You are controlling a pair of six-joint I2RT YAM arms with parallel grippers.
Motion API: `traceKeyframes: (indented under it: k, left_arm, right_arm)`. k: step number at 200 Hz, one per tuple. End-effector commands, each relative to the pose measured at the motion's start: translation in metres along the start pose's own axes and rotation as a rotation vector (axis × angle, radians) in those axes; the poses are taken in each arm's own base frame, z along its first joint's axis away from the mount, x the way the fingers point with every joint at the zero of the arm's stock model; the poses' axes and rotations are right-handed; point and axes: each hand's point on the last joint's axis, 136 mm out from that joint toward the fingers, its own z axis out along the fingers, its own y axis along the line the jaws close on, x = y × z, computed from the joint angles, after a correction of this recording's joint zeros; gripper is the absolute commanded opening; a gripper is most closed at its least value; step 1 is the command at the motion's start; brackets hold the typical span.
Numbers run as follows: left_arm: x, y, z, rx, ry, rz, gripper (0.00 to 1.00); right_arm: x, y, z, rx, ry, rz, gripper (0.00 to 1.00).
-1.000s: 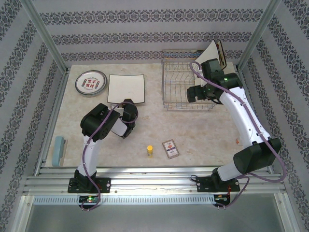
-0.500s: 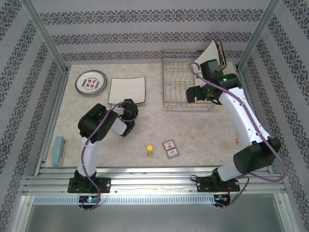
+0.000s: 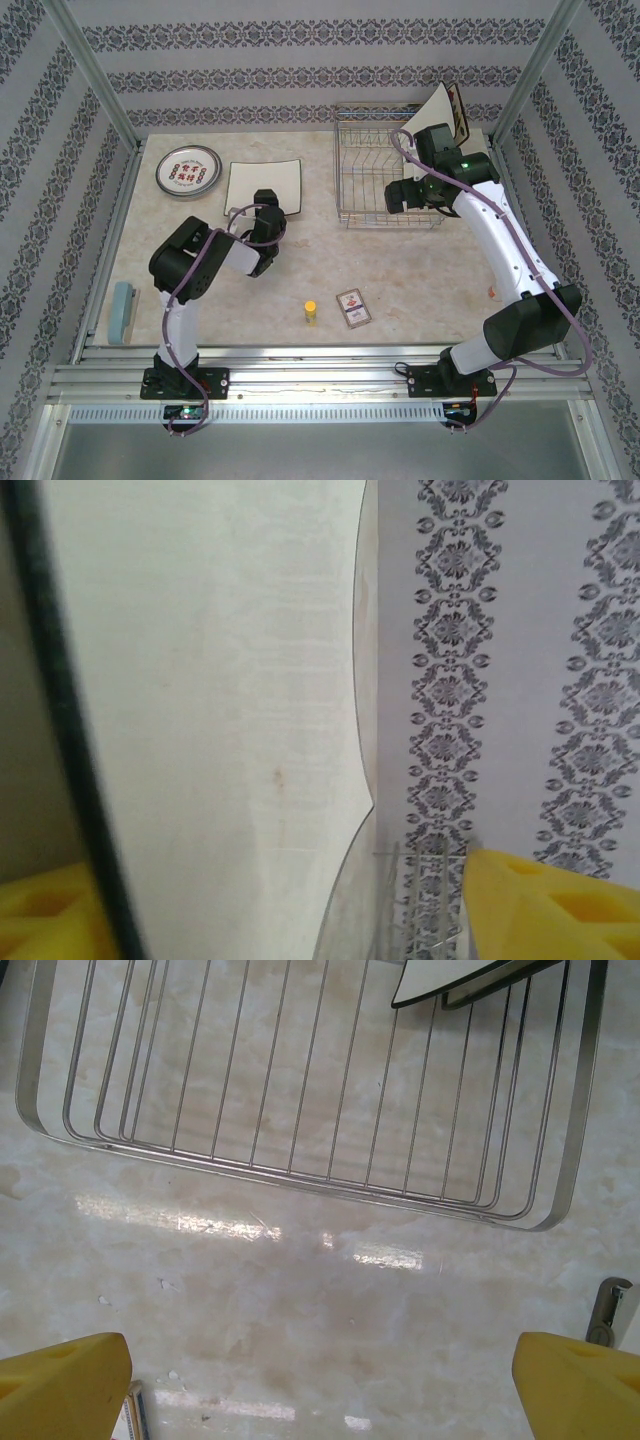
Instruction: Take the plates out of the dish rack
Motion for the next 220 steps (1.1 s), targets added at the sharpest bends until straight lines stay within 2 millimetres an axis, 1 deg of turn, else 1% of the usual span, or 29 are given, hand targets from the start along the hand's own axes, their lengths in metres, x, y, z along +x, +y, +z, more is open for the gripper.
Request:
traceKeyframes:
  k: [1, 17, 46, 81, 86, 90, 93, 143, 172, 204, 220]
  left_arm:
    - [-0.004, -0.011, 0.001, -0.022, -0.009, 0.037, 0.84]
    - [-0.003, -0.011, 0.002, -0.035, -0.003, 0.049, 0.88]
    - [-0.003, -0.01, 0.007, -0.053, 0.004, 0.06, 0.9]
    - [-0.003, -0.009, 0.018, -0.077, 0.011, 0.076, 0.93]
    - [-0.003, -0.009, 0.019, -0.083, 0.011, 0.078, 0.95]
    - [-0.003, -0.009, 0.02, -0.087, 0.011, 0.083, 0.99]
    - [-0.003, -0.011, 0.021, -0.087, 0.012, 0.085, 1.0]
    - [-0.007, -0.017, 0.034, -0.127, 0.01, 0.148, 1.0]
    - [-0.006, -0.016, 0.043, -0.151, 0.031, 0.16, 1.0]
    - [0.0, -0.016, 0.038, -0.178, 0.066, 0.197, 1.0]
    - [-0.004, -0.02, 0.033, -0.214, 0.064, 0.249, 1.0]
  right_arm:
    - [0.002, 0.004, -0.004, -0.016, -0.012, -0.02, 0.98]
    - [0.002, 0.004, -0.005, -0.017, -0.013, -0.019, 0.98]
    - [0.002, 0.005, -0.003, -0.021, -0.012, -0.021, 0.98]
    - [0.001, 0.006, -0.001, -0.025, -0.009, -0.024, 0.98]
    - [0.0, 0.005, -0.001, -0.024, -0.009, -0.023, 0.98]
    - [0.0, 0.006, -0.001, -0.026, -0.01, -0.024, 0.98]
    - [0.0, 0.006, -0.001, -0.026, -0.011, -0.023, 0.98]
    - [0.0, 0.005, 0.0, -0.032, -0.009, -0.018, 0.98]
    - [0.001, 0.005, 0.001, -0.034, -0.007, -0.017, 0.98]
    - [-0.002, 0.006, 0.0, -0.046, -0.015, -0.012, 0.98]
    - [-0.004, 0.008, -0.001, -0.053, -0.019, -0.008, 0.98]
